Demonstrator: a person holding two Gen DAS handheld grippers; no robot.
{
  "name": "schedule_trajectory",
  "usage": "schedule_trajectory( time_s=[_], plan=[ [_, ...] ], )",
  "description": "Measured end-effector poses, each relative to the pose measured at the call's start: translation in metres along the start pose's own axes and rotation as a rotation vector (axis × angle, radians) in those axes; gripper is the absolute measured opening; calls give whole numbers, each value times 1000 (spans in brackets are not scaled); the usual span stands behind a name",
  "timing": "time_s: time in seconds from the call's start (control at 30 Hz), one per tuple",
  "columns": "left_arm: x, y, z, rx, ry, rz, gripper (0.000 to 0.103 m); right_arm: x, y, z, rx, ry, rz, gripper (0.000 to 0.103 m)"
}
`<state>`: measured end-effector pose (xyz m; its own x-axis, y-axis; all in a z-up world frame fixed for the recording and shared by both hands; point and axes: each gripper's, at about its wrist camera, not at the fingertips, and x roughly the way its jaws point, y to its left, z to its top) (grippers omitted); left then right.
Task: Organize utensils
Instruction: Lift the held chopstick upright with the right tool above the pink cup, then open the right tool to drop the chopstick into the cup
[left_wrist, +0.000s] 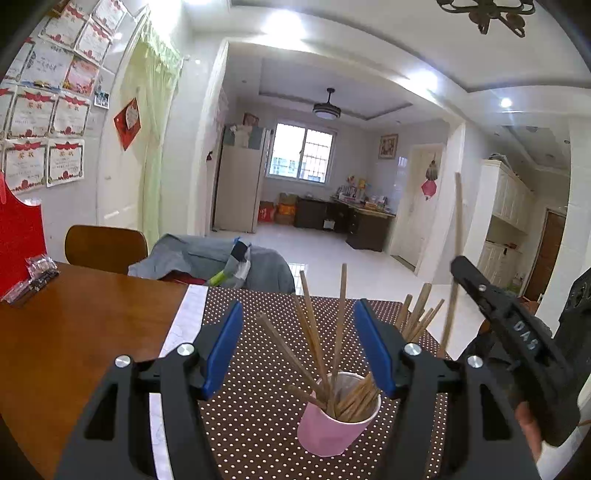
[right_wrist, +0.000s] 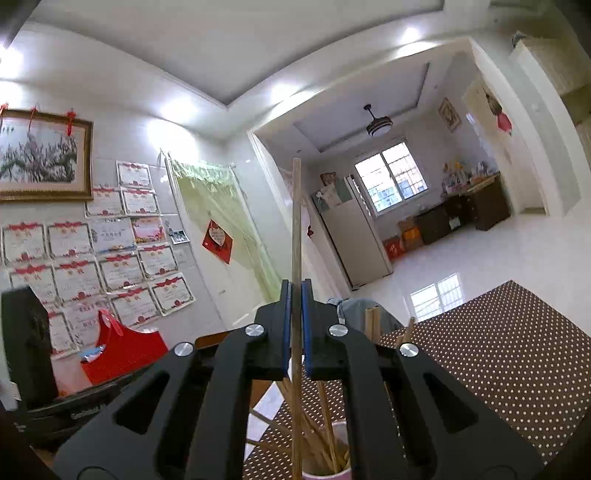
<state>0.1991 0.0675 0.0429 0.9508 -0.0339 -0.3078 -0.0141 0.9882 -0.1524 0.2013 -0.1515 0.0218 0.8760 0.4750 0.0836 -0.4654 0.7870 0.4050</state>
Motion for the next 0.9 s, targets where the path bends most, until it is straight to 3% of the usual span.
schedule_trajectory(
  time_s=[0.1,0.43,0.9],
  plan=[
    [6,0,-3,7,2,9,62,3,4,-8,-47,-46,-1,6],
    [25,10,-7,17,47,24,62,20,12,-35,-144,-63,-38,6],
    [27,10,-10,20,63,42,62,13,19,-51,-244,99,-80,6]
  ],
)
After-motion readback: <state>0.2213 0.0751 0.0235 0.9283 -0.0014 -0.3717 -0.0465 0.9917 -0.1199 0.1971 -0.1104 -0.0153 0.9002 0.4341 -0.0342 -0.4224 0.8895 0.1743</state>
